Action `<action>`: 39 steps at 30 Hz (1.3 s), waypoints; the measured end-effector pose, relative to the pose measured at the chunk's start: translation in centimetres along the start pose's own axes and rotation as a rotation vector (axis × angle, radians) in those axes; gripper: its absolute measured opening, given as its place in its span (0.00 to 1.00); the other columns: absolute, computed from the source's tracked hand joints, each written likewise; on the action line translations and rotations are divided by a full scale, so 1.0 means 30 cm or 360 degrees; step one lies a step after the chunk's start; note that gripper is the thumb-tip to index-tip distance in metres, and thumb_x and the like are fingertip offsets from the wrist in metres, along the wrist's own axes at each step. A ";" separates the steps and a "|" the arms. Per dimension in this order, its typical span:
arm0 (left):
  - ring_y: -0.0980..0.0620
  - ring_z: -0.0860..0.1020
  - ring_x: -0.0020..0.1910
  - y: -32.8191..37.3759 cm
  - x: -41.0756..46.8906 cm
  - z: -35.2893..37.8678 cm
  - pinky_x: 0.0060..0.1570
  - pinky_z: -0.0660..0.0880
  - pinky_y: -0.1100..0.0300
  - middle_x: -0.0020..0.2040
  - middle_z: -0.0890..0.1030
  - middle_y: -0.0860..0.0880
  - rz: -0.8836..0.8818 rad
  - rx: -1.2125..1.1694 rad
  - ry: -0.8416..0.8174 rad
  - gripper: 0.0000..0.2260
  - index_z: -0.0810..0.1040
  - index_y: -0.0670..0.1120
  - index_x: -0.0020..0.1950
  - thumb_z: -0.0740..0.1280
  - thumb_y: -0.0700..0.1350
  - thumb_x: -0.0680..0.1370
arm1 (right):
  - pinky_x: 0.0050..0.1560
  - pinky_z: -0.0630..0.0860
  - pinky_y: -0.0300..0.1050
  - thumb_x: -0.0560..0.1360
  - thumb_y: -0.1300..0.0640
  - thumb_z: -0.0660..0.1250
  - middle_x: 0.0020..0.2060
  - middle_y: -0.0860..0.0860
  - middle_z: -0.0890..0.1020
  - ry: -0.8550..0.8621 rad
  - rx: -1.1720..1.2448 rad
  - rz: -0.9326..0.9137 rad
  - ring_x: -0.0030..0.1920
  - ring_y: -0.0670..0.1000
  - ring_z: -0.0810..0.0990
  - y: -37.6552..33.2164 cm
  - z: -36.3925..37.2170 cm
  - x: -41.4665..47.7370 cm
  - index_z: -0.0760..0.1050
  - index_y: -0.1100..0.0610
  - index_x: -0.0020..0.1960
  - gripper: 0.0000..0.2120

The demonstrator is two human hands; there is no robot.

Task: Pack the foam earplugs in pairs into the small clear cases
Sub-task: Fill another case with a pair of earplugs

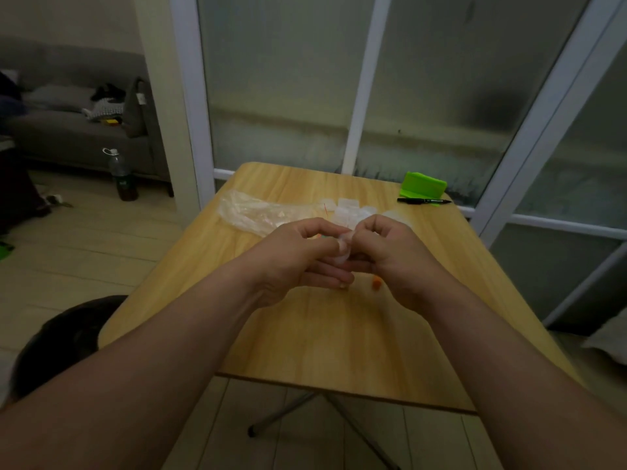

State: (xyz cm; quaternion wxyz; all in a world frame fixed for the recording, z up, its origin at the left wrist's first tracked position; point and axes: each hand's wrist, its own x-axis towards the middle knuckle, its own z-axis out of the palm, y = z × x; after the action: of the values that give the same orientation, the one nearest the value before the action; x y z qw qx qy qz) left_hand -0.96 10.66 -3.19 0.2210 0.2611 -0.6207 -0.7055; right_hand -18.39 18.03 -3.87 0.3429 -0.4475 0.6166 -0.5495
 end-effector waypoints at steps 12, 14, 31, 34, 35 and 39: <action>0.39 0.86 0.57 0.012 0.007 -0.012 0.59 0.83 0.47 0.55 0.86 0.37 0.0091 -0.0064 -0.0086 0.17 0.80 0.45 0.68 0.74 0.45 0.80 | 0.61 0.81 0.60 0.84 0.58 0.67 0.53 0.66 0.86 -0.0130 0.0091 0.0008 0.51 0.60 0.86 -0.012 -0.049 -0.016 0.80 0.66 0.58 0.11; 0.39 0.86 0.57 0.014 0.008 -0.011 0.60 0.83 0.46 0.56 0.86 0.37 0.0095 -0.0052 -0.0103 0.17 0.81 0.45 0.68 0.74 0.45 0.80 | 0.60 0.81 0.59 0.83 0.57 0.68 0.52 0.64 0.87 -0.0139 0.0086 -0.0002 0.51 0.60 0.86 -0.016 -0.053 -0.021 0.80 0.65 0.58 0.11; 0.41 0.88 0.45 -0.003 0.042 0.023 0.41 0.85 0.55 0.46 0.87 0.36 0.0035 0.0104 0.0296 0.08 0.83 0.41 0.58 0.68 0.38 0.81 | 0.24 0.75 0.37 0.77 0.64 0.70 0.46 0.59 0.86 0.0051 -0.0462 0.0095 0.39 0.57 0.88 -0.043 0.024 0.006 0.76 0.61 0.53 0.06; 0.42 0.88 0.46 0.006 0.042 0.010 0.40 0.85 0.56 0.47 0.87 0.36 0.0056 0.0009 0.0342 0.07 0.82 0.37 0.57 0.68 0.36 0.80 | 0.38 0.87 0.53 0.75 0.67 0.70 0.48 0.62 0.85 0.0024 -0.0310 0.0062 0.40 0.58 0.88 -0.042 0.029 0.012 0.77 0.61 0.53 0.08; 0.42 0.88 0.45 -0.002 0.044 0.012 0.39 0.85 0.57 0.46 0.87 0.37 0.0051 -0.0010 0.0338 0.07 0.81 0.37 0.57 0.68 0.36 0.80 | 0.39 0.87 0.53 0.76 0.67 0.68 0.48 0.62 0.85 0.0017 -0.0298 0.0062 0.40 0.59 0.88 -0.039 0.032 0.009 0.77 0.61 0.54 0.08; 0.43 0.88 0.44 -0.030 0.060 0.019 0.41 0.85 0.56 0.46 0.86 0.37 0.0056 -0.0152 0.0428 0.04 0.80 0.36 0.55 0.68 0.34 0.81 | 0.31 0.80 0.41 0.79 0.61 0.70 0.46 0.57 0.87 0.0094 -0.0345 0.0083 0.41 0.56 0.88 -0.020 0.042 0.012 0.79 0.60 0.56 0.07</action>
State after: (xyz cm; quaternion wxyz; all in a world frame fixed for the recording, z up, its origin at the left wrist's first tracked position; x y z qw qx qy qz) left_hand -2.70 10.07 -4.18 0.3265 0.3316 -0.5558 -0.6889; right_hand -17.26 17.22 -3.47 0.2883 -0.4493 0.6936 -0.4837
